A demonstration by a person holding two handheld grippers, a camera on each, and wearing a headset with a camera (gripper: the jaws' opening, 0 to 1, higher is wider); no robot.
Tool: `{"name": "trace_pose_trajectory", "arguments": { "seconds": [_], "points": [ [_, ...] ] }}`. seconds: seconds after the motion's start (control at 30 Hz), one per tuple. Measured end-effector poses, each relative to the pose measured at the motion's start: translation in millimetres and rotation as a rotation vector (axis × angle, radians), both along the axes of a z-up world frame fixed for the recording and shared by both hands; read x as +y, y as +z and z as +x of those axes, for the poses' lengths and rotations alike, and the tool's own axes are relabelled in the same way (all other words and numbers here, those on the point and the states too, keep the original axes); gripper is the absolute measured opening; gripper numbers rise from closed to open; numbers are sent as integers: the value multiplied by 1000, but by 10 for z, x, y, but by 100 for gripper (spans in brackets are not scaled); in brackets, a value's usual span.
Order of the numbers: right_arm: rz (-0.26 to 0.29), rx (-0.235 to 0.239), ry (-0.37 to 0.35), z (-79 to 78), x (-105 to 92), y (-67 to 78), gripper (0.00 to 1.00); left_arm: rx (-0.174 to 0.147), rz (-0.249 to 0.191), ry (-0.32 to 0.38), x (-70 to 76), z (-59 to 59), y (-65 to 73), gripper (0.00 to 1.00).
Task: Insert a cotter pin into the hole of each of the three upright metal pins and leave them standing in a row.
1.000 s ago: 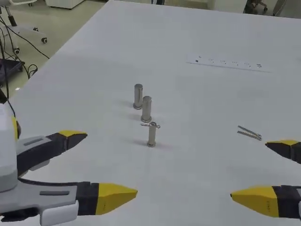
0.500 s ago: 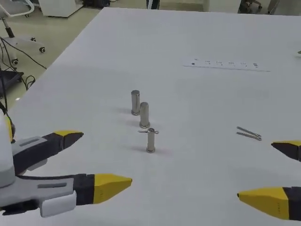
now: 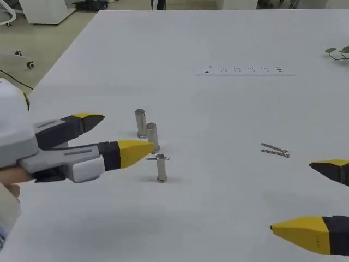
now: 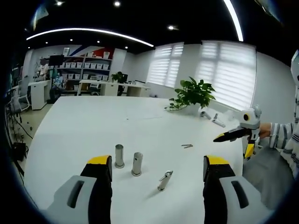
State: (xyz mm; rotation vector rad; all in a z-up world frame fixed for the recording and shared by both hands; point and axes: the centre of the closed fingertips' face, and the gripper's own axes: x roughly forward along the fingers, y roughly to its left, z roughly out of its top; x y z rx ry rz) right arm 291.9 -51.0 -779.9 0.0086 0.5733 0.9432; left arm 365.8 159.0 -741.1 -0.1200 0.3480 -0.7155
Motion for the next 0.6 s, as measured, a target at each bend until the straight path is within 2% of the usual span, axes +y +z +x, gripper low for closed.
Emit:
{"name": "trace_pose_trajectory", "arguments": {
  "seconds": [0.13, 0.23, 0.37, 0.47, 0.6],
  "points": [
    [-2, 6, -10, 3, -31, -11, 100, 17, -6, -1, -75, 159, -15, 75],
    [-5, 12, -14, 1, -47, -27, 100, 31, 31, -14, -126, 245, -103, 71],
    [-5, 21, -17, 4, -59, -48, 100, 50, 40, -27, -186, 334, -182, 63],
    [-7, 27, -18, 10, -58, -67, 99, 56, 74, -28, -206, 414, -267, 59],
    [-7, 33, -15, 12, -47, -80, 99, 80, 54, -26, -222, 477, -333, 54]
  ]
}}
